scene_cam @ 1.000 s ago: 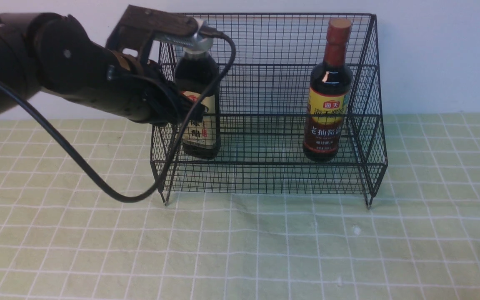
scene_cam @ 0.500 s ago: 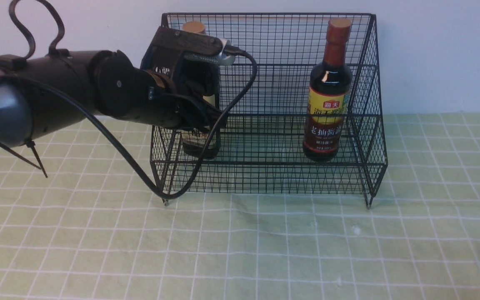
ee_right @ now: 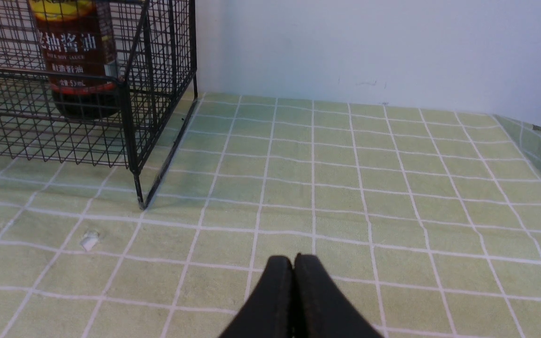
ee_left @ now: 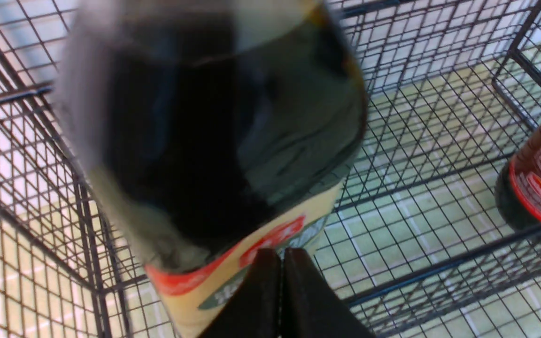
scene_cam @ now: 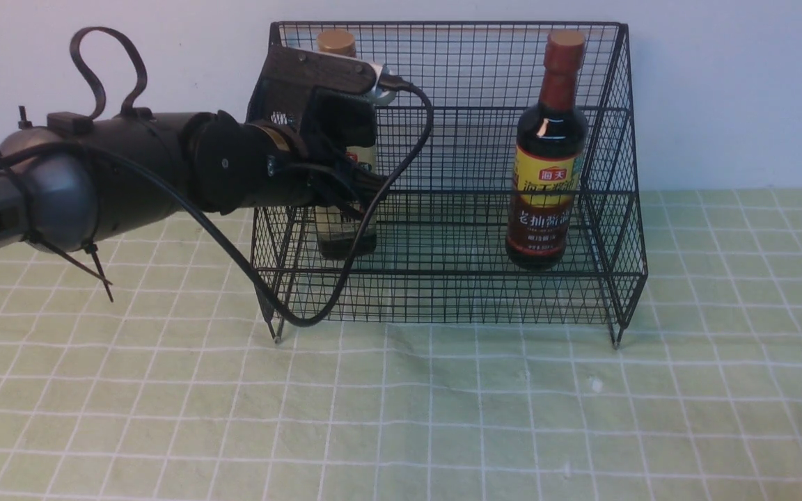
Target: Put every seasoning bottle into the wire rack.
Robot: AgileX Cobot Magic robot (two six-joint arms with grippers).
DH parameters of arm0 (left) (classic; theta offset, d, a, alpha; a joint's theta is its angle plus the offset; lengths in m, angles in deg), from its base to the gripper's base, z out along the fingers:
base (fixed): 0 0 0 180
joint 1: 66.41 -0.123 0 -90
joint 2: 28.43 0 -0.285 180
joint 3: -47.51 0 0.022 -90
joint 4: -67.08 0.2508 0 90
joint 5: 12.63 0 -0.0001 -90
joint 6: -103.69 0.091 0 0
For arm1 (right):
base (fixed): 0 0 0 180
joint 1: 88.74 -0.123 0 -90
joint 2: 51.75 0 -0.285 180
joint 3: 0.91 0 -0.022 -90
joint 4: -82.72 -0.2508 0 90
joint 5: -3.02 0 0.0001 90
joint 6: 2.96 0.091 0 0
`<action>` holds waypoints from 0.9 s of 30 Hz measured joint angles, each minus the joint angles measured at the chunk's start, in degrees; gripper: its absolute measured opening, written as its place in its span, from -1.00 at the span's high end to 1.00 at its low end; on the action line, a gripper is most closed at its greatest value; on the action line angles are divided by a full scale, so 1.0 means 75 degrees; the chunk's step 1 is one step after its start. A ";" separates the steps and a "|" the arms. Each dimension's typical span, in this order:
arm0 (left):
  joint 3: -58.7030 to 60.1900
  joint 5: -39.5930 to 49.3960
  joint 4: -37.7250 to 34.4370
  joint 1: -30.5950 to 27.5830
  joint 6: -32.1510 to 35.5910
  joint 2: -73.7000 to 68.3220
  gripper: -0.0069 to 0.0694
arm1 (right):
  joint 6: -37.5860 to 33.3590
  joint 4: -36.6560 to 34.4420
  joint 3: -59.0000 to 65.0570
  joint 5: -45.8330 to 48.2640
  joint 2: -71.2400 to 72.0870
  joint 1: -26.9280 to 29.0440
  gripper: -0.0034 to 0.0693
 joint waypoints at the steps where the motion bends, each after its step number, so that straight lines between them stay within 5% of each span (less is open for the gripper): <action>1: 0.0000 -0.0036 -0.0015 0.0000 0.0000 -0.0006 0.83 | 0.0000 0.0000 0.0000 0.0000 0.0000 0.0000 0.95; 15: 0.0000 0.1400 -0.0016 0.0008 0.0346 0.0504 0.83 | 0.0000 0.0000 0.0000 0.0000 0.0000 0.0000 0.95; 27: 0.0698 0.2894 0.0099 0.0008 0.0396 0.3206 0.83 | 0.0000 0.0000 0.0000 0.0000 0.0000 0.0000 0.95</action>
